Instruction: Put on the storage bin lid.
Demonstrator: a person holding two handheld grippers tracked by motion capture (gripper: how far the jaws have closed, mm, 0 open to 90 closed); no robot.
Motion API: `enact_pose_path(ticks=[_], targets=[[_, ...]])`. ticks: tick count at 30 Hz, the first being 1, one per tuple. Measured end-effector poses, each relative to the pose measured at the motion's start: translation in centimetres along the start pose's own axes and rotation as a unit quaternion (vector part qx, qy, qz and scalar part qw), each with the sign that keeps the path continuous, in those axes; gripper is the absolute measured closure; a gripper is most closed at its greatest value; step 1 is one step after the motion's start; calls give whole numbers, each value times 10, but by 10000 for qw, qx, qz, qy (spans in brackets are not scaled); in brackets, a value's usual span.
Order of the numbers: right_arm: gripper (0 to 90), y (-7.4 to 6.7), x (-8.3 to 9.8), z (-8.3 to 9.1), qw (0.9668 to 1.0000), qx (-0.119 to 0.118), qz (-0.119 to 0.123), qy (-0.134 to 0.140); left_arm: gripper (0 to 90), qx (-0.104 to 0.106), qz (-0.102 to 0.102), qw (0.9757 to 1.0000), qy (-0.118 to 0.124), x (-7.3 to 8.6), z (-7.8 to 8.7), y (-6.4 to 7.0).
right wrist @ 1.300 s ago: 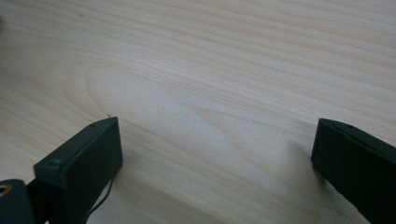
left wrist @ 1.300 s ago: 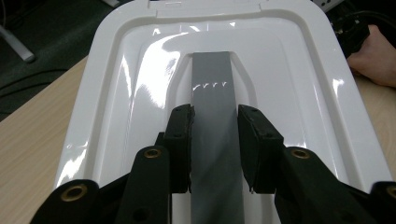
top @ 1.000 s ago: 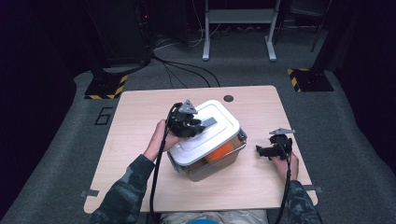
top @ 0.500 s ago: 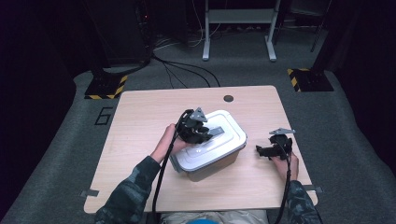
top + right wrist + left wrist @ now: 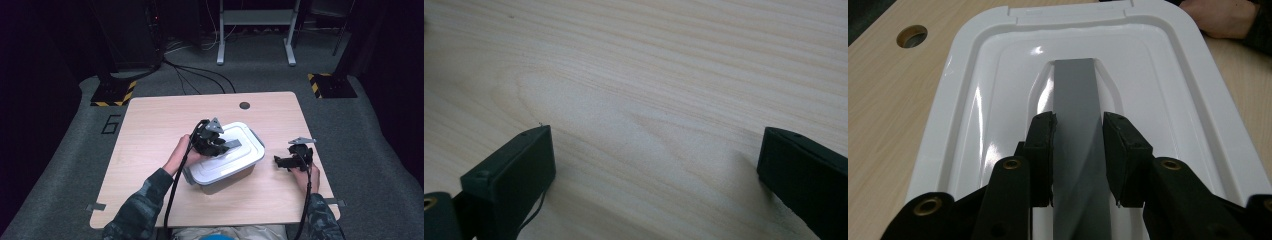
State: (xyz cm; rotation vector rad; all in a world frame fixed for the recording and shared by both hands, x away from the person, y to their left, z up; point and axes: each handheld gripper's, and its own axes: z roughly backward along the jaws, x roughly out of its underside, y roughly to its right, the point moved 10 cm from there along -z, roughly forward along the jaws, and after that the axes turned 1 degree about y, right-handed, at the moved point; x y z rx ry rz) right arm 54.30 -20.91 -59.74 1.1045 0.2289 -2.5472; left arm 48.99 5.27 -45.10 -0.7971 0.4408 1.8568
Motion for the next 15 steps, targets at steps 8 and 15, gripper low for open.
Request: enact_pose_path(ticks=[8,15], targets=[[13,0,0,0,10000,1,-4,1,660,14,71,10000,67,4,0,1],[14,0,0,0,10000,0,-2,-1,658,-19,96,9999,69,3,-3,2]])
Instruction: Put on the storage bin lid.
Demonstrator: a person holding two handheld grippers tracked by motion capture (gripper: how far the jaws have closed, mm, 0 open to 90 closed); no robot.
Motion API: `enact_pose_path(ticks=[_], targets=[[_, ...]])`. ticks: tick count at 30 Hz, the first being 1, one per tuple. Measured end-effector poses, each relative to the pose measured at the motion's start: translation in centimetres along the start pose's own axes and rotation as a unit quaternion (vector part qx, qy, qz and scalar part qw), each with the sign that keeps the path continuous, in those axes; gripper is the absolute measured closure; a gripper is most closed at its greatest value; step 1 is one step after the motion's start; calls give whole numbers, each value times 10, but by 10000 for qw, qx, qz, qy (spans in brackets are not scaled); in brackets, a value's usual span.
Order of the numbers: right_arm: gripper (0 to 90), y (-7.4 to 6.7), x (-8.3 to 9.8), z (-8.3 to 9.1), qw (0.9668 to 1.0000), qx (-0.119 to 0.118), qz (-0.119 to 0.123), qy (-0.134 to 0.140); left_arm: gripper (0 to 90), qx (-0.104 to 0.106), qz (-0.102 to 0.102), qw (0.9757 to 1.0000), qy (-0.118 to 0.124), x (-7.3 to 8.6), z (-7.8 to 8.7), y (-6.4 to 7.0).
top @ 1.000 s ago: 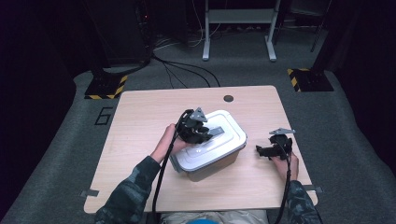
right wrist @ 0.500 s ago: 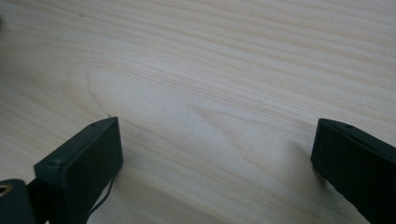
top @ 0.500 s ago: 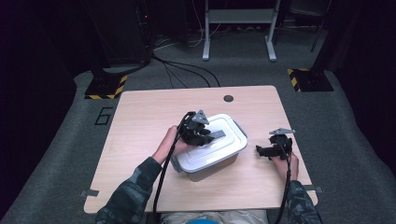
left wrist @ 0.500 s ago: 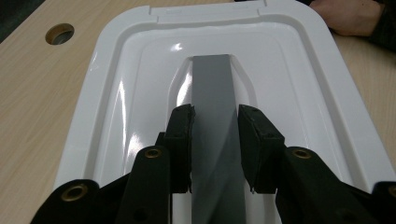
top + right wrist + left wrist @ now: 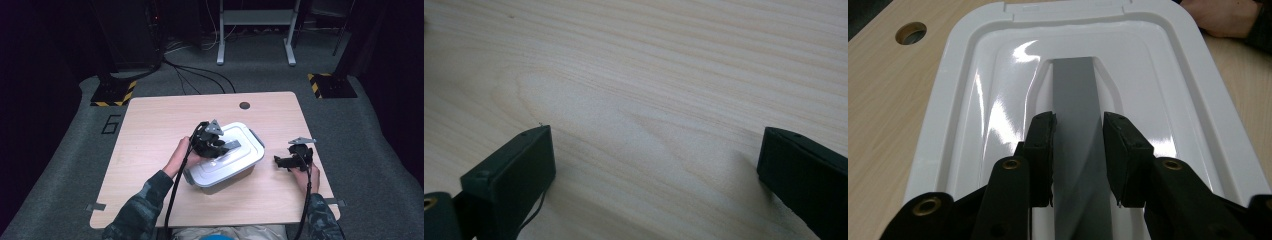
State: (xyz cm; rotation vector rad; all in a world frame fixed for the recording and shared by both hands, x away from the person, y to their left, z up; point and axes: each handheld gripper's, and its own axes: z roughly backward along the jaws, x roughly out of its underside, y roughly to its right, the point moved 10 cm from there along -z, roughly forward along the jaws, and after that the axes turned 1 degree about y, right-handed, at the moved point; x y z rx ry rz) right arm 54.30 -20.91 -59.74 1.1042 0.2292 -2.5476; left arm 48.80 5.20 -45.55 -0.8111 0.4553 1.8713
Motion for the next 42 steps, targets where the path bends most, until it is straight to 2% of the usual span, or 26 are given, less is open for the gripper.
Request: enact_pose_path(ticks=[4,9,14,19,25,30,33,34,35,37,39,40,42], targets=[[14,0,0,0,10000,0,1,1,627,-69,19,10000,6,0,1,-1],[13,0,0,0,10000,0,2,1,451,-107,133,9998,64,-1,4,-4],[14,0,0,0,10000,0,2,2,330,-161,305,9991,227,-2,14,-13],[13,0,0,0,10000,0,6,0,219,-374,502,9976,310,2,24,-24],[14,0,0,0,10000,0,2,0,165,-691,724,9945,295,14,41,-44],[14,0,0,0,10000,3,-1,2,156,-1006,982,9895,343,30,61,-64],[15,0,0,0,10000,4,-4,2,156,-1221,1164,9850,353,43,73,-77],[15,0,0,0,10000,19,-3,5,156,-1306,1224,9833,326,49,77,-82],[15,1,0,0,10000,19,5,7,156,-1411,1325,9805,329,56,80,-86],[15,0,0,0,10000,20,-2,10,154,-1492,1410,9783,295,67,86,-93],[15,0,0,0,10000,22,-9,8,153,-1614,1525,9747,274,79,91,-100],[15,0,0,0,10000,21,-8,6,150,-1656,1643,9718,336,84,93,-103],[16,0,0,0,10000,22,-10,7,150,-1764,1743,9683,311,97,97,-108]])
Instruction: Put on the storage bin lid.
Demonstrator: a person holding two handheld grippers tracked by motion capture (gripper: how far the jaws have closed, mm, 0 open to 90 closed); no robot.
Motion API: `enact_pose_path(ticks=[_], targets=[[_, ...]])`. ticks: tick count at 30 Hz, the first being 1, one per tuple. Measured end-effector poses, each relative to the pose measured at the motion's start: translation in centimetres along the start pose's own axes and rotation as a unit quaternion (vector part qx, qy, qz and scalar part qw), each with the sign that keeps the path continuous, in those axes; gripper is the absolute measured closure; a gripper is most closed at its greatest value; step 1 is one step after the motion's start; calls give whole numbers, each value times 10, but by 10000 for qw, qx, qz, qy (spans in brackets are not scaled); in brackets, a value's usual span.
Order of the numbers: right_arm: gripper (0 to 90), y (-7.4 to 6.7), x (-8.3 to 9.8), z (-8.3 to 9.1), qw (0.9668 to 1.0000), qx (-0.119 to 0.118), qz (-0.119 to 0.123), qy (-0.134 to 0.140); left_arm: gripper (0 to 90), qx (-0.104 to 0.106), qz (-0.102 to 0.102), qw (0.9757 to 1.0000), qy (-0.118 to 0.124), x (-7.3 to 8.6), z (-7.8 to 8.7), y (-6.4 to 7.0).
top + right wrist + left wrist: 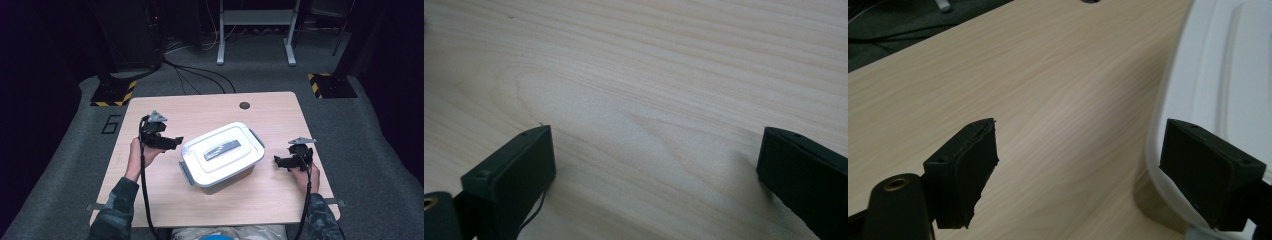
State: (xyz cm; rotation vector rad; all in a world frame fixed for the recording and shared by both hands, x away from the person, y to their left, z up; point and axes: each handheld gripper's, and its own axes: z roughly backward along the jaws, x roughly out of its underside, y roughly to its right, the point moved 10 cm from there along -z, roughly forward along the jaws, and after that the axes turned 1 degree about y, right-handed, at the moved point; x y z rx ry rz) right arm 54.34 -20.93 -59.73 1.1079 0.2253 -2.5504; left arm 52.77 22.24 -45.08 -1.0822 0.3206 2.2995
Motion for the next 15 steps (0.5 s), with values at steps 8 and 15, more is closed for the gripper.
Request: enact_pose_path(ticks=[8,15], targets=[[15,0,0,0,10000,2,-1,2,149,-327,680,9971,-36,52,-3,-38],[16,0,0,0,10000,3,-1,3,147,-330,1140,9925,-280,100,-16,-53]])
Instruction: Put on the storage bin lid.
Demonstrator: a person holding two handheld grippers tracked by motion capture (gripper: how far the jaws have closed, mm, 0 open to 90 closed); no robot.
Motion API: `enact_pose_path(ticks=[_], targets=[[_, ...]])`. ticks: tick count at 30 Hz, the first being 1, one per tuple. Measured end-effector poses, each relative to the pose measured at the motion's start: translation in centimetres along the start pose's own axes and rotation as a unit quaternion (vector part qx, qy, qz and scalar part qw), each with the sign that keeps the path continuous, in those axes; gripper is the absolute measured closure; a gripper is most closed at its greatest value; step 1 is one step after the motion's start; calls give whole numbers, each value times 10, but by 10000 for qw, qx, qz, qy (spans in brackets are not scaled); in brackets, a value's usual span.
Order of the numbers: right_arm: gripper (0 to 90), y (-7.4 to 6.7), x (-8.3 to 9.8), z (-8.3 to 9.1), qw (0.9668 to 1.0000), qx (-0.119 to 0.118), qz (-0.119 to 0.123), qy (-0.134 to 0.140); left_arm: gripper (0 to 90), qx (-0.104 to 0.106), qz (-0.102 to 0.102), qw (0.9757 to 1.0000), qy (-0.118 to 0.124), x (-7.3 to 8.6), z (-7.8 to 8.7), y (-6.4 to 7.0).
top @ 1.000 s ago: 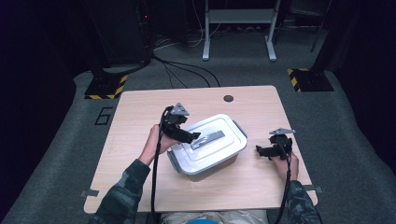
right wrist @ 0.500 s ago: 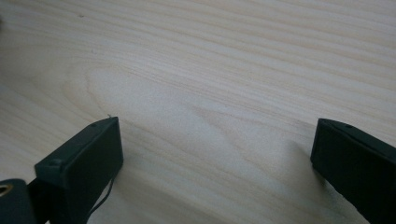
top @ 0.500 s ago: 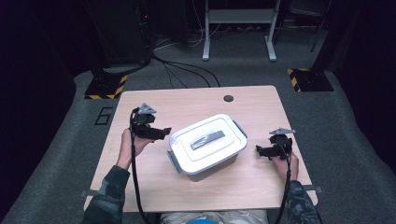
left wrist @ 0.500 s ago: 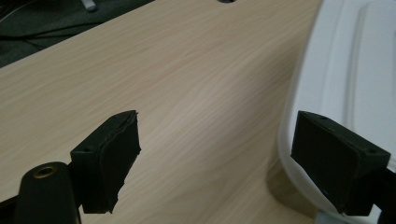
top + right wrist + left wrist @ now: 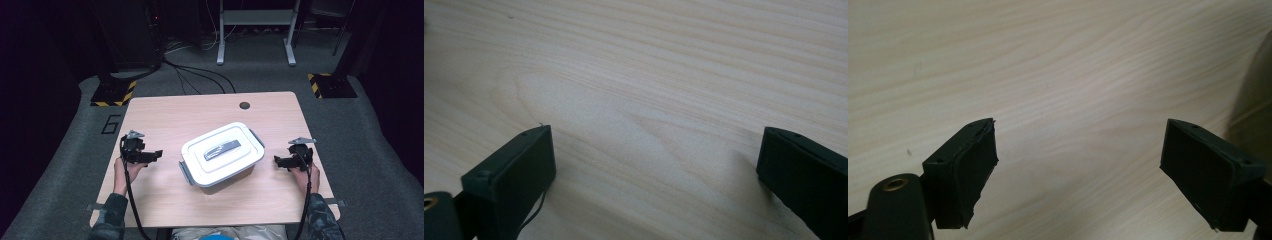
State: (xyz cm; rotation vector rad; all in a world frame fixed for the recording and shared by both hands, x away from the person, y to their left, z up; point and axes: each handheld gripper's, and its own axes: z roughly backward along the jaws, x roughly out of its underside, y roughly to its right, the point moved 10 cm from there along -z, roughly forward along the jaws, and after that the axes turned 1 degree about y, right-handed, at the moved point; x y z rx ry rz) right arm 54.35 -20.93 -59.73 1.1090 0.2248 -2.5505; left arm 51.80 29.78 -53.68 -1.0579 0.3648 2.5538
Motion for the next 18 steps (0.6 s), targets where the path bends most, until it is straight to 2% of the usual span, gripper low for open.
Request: enact_pose_path(ticks=[6,9,12,15,18], targets=[[16,0,0,0,10000,6,3,0,135,-143,191,9996,-178,35,-17,-16],[16,0,0,0,10000,4,5,1,102,-132,344,9991,-231,49,-23,-22],[16,0,0,0,10000,-6,4,-2,89,-356,234,9990,-90,53,-24,-25],[16,0,0,0,10000,8,0,1,87,-417,204,9988,121,54,-24,-25],[16,0,0,0,10000,5,4,-1,88,-701,19,9973,235,57,-24,-29]])
